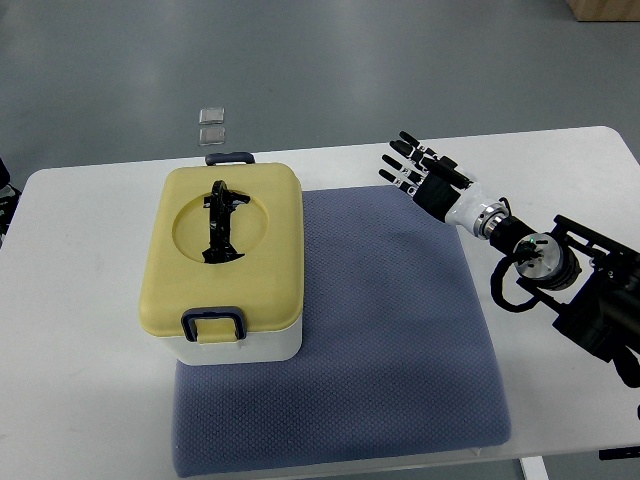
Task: Open white storage box with right hand
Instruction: 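Raise the right hand and swing it over toward the yellow-lidded box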
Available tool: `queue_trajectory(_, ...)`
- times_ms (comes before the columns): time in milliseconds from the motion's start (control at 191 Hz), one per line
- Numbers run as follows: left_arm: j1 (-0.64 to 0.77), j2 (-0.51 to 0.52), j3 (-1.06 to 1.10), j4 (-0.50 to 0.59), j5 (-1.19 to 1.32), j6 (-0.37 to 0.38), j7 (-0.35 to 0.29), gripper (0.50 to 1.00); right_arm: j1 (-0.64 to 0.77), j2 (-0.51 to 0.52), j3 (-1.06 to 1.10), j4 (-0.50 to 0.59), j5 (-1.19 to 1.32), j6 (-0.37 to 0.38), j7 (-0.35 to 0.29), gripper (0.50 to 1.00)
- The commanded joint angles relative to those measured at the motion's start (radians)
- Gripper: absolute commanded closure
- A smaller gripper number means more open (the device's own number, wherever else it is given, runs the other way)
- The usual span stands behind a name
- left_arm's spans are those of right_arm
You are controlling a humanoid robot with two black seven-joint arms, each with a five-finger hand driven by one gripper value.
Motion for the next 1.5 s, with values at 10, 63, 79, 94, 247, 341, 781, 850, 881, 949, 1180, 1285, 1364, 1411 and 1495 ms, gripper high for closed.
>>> queue_trajectory(10, -0.001, 0.0, 0.002, 0.0, 0.0, 0.0, 0.001, 0.5, 0.0, -0.001, 0.0, 0.0, 0.0, 0.001, -0.001, 0.564)
queue_trajectory(63, -0.001, 0.0, 0.002, 0.002, 0.0, 0.002, 0.0, 0.5, 0.0, -0.002, 0.0, -0.002, 0.0, 0.001, 0.0, 0.564)
queue_trajectory(79, -0.001, 0.0, 0.002, 0.002, 0.0, 0.002, 0.0, 0.5, 0.0, -0.002, 0.0, 0.0, 0.0, 0.001, 0.0, 0.564)
queue_trajectory(94, -0.001, 0.0, 0.002, 0.002, 0.0, 0.002, 0.0, 0.5, 0.0, -0.002, 0.002, 0.0, 0.0, 0.001, 0.0, 0.564)
queue_trajectory(247, -0.001, 0.0, -0.006, 0.0, -0.001, 0.0, 0.0, 0.5, 0.001, -0.004, 0.005, -0.006, 0.0, -0.014, 0.007, 0.564)
queue_trajectory(341, -0.002, 0.0, -0.006, 0.0, -0.001, 0.0, 0.0, 0.5, 0.001, -0.004, 0.005, -0.006, 0.0, -0.014, 0.008, 0.564)
queue_trajectory(781, -0.002, 0.0, -0.001, 0.002, -0.001, 0.0, 0.0, 0.5, 0.009, -0.056, 0.013, -0.003, -0.017, -0.012, 0.016, 0.566)
queue_trajectory(850, -0.002, 0.0, 0.0, 0.002, -0.001, 0.0, 0.0, 0.5, 0.01, -0.072, 0.011, -0.003, -0.034, -0.014, 0.017, 0.566)
queue_trajectory(881, -0.002, 0.0, 0.0, 0.002, -0.001, 0.0, 0.0, 0.5, 0.01, -0.075, 0.01, -0.003, -0.046, -0.014, 0.023, 0.566)
queue_trajectory(949, -0.002, 0.0, -0.001, 0.002, -0.001, 0.0, 0.0, 0.5, 0.013, -0.075, 0.011, -0.003, -0.08, -0.014, 0.034, 0.566)
queue_trajectory(1180, -0.002, 0.0, -0.001, 0.002, -0.001, 0.0, 0.0, 0.5, 0.024, -0.084, 0.016, -0.002, -0.272, -0.014, 0.037, 0.566)
queue_trajectory(1285, -0.002, 0.0, -0.001, 0.002, -0.001, 0.0, 0.0, 0.5, 0.052, -0.09, 0.016, 0.0, -0.359, -0.012, 0.037, 0.566)
queue_trajectory(1364, -0.002, 0.0, -0.001, 0.002, -0.001, 0.0, 0.0, 0.5, 0.075, -0.116, 0.014, 0.004, -0.404, -0.012, 0.036, 0.566)
queue_trajectory(1411, -0.002, 0.0, -0.001, 0.002, -0.001, 0.0, 0.0, 0.5, 0.086, -0.141, 0.016, 0.006, -0.428, -0.014, 0.037, 0.564)
queue_trajectory(1495, -0.002, 0.0, -0.001, 0.002, -0.001, 0.0, 0.0, 0.5, 0.121, -0.165, 0.01, 0.009, -0.465, -0.014, 0.039, 0.564)
